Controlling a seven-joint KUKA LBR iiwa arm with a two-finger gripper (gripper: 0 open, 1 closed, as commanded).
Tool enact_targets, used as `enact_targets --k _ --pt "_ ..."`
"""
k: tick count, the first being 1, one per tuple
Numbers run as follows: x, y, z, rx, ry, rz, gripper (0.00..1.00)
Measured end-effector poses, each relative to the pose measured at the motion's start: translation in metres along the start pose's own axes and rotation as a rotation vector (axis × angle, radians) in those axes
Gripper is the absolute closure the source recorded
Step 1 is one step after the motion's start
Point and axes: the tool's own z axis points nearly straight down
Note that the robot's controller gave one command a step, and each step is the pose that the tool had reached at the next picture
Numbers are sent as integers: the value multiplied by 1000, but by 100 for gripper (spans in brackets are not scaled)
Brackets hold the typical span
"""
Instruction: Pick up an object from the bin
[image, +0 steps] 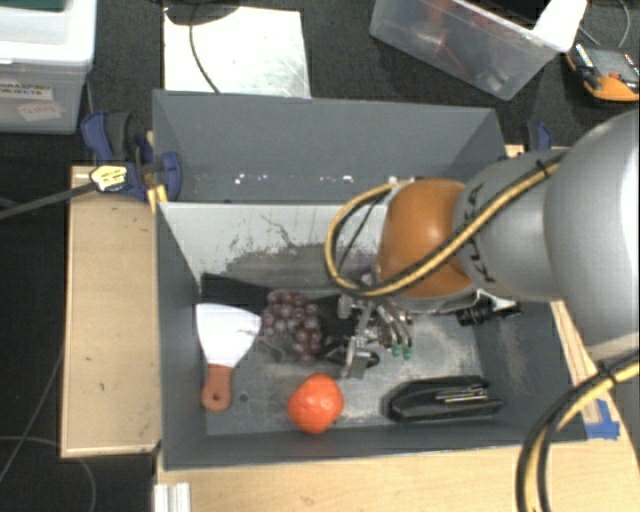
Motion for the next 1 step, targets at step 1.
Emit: enact_targets --k 1 --pt "-15 -1 6 -8 -22 24 0"
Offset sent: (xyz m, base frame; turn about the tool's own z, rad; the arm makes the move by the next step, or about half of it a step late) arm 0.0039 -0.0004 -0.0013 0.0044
